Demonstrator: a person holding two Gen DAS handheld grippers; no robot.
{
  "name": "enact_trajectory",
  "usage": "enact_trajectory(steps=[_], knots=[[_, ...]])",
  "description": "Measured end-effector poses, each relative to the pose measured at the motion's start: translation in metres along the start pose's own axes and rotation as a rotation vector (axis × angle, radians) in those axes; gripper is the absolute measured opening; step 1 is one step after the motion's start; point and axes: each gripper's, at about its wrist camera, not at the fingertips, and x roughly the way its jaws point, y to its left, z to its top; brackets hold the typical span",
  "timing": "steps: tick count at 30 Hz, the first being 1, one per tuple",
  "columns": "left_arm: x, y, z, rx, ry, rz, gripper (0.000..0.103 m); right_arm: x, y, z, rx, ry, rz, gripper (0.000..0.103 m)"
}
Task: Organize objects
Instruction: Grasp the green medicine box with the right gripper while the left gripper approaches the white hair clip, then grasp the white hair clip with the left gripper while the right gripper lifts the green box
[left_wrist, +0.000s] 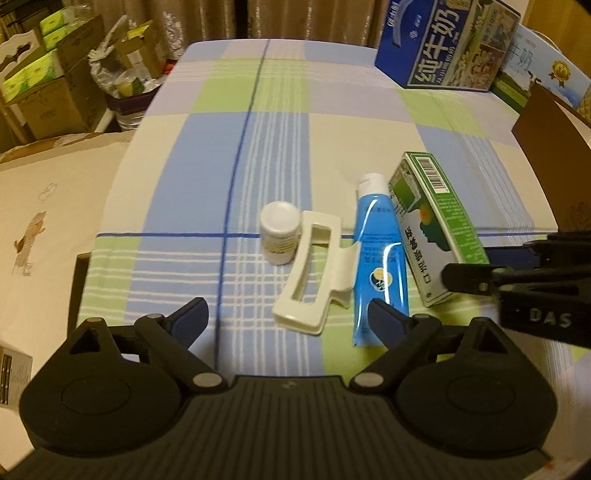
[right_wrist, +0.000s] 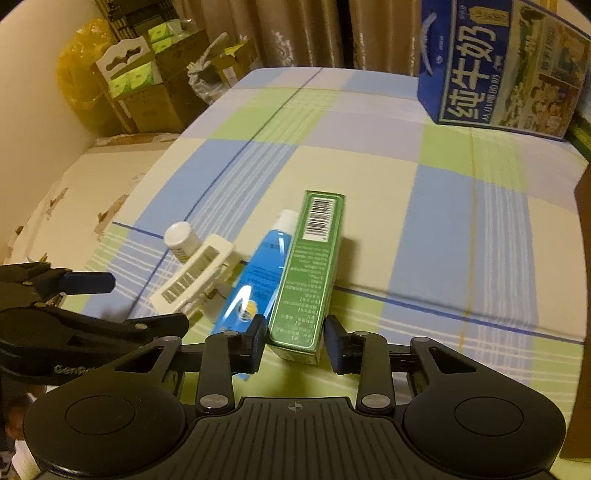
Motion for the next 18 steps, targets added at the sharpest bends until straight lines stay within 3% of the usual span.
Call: enact_trajectory(steps=[10,12,14,18], knots=[[0.020,-0.010,0.011,0.070,-0.015,-0.028,0.067,-0.026,-0.045,-0.017,0.085,0.005,-0.058,0.027],[0.023,-0.013,0.011,0.093,-0.015,-0.027,0.059,-0.032,-0.054,-0.022,0.112,0.005,-0.064,0.027],[0.025,-0.016,0.010,0.107,-0.011,-0.027,0.040,-0.038,-0.061,-0.027,0.135,0.007,-0.067,0.027],[0.022,-0.019,0.005,0.124,-0.018,-0.031,0.038,-0.052,-0.071,-0.039,0.158,0.012,-0.076,0.027]])
